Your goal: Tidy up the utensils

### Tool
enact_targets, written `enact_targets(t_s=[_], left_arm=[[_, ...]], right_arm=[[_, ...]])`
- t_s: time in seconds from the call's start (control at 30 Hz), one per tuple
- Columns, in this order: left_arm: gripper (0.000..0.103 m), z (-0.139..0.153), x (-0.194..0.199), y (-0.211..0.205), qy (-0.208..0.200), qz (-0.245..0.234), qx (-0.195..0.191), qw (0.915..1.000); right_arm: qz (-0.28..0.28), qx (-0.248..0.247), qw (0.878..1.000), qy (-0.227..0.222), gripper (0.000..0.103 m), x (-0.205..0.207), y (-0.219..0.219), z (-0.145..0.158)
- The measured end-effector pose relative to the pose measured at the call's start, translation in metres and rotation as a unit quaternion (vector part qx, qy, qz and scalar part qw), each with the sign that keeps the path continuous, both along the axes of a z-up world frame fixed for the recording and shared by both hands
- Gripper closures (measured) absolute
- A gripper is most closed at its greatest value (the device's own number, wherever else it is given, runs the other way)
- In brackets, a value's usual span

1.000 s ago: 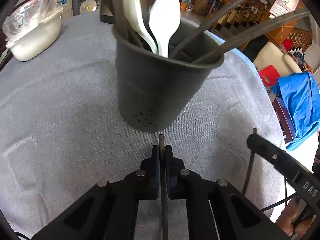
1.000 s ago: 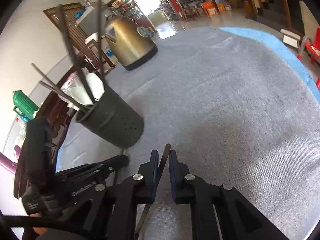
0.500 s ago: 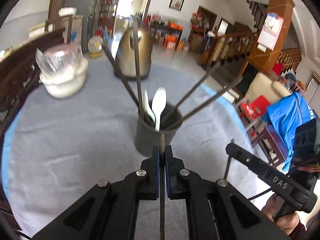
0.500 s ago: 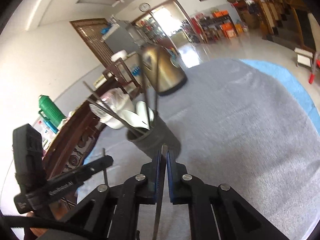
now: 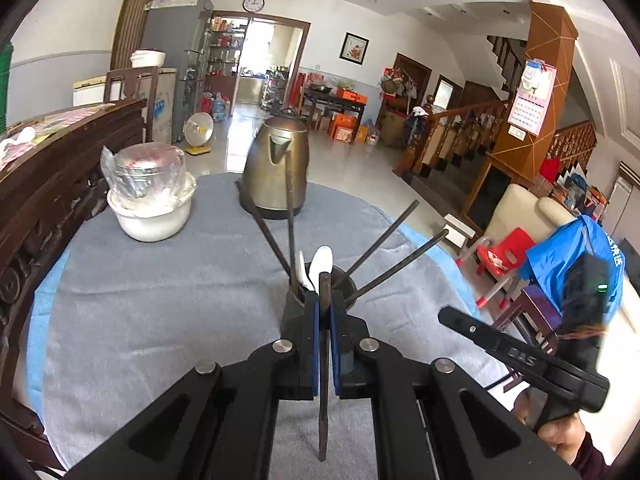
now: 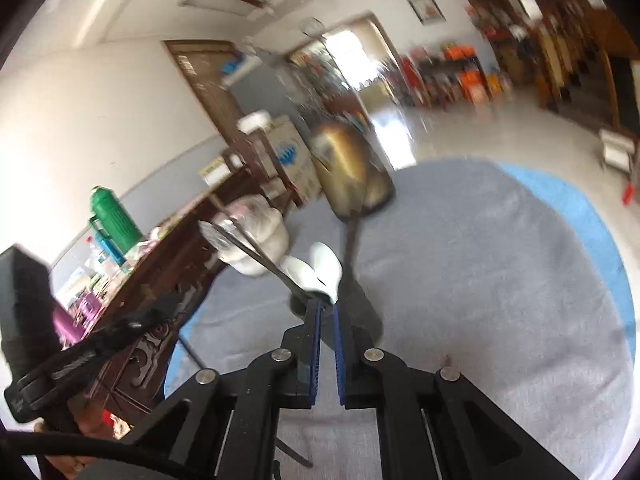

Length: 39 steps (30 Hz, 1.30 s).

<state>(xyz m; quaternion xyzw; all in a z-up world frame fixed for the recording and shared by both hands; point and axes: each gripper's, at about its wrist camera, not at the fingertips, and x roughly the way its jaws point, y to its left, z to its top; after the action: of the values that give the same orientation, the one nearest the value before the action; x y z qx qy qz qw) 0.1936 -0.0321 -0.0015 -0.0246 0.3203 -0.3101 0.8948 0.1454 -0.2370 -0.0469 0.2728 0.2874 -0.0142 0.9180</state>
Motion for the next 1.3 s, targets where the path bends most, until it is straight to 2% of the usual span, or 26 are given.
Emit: enact_targets(t_s=[0.07, 0.13, 0.17, 0.23, 0.33, 0.43, 0.53, 0.67, 0.7, 0.73, 0.87, 0.97, 1.17, 1.3], left_arm=[[0.098, 0.0, -0.003, 0.004, 0.0, 0.001, -0.004, 1.0], [0.098, 0.001, -0.007, 0.008, -0.001, 0.002, -0.006, 1.0], [0.098, 0.001, -0.009, 0.009, -0.003, 0.003, -0.006, 1.0], [0.098, 0.002, -0.012, 0.011, -0.005, 0.005, -0.006, 1.0], [0.098, 0.002, -0.012, 0.011, -0.006, 0.006, -0.006, 1.0], [0.098, 0.003, -0.014, 0.011, -0.006, 0.008, -0.004, 0.9999], [0.098, 0.003, -0.013, 0.01, -0.005, 0.012, 0.001, 0.9999], [0.098, 0.003, -0.013, 0.009, -0.003, 0.019, 0.005, 0.9998], [0.098, 0.003, -0.013, 0.008, -0.003, 0.021, 0.006, 0.9998], [0.098, 0.003, -0.013, 0.008, -0.003, 0.021, 0.007, 0.9997], [0.097, 0.004, -0.015, 0.006, -0.006, 0.023, 0.012, 0.9996], [0.098, 0.004, -0.016, 0.006, -0.005, 0.024, 0.015, 0.9996], [0.098, 0.007, -0.021, 0.007, -0.012, 0.033, 0.019, 0.9992], [0.098, 0.009, -0.024, 0.008, -0.014, 0.035, 0.019, 0.9991]], right_arm=[[-0.01, 0.006, 0.999, 0.038, 0.092, 0.005, -0.011, -0.015], [-0.019, 0.012, 0.995, 0.095, 0.081, 0.014, -0.024, -0.034], [-0.025, 0.019, 0.993, 0.114, 0.079, 0.018, -0.03, -0.043], [-0.036, 0.035, 0.987, 0.151, 0.078, 0.027, -0.04, -0.062], [-0.026, 0.029, 0.979, 0.201, 0.079, 0.046, -0.039, -0.084], [-0.018, 0.005, 0.972, 0.232, 0.079, 0.068, -0.029, -0.095], [-0.018, -0.022, 0.958, 0.284, 0.078, 0.089, -0.021, -0.109], [-0.026, -0.069, 0.956, 0.282, 0.082, 0.099, -0.009, -0.109], [-0.022, -0.077, 0.955, 0.284, 0.092, 0.099, -0.005, -0.111], [-0.021, -0.085, 0.956, 0.279, 0.094, 0.098, -0.004, -0.11], [-0.016, -0.084, 0.962, 0.259, 0.097, 0.084, -0.006, -0.106], [-0.015, -0.075, 0.971, 0.225, 0.097, 0.073, -0.002, -0.09], [0.004, -0.057, 0.989, 0.133, 0.097, 0.048, 0.007, -0.039], [0.014, -0.042, 0.996, 0.08, 0.097, 0.031, 0.015, -0.008]])
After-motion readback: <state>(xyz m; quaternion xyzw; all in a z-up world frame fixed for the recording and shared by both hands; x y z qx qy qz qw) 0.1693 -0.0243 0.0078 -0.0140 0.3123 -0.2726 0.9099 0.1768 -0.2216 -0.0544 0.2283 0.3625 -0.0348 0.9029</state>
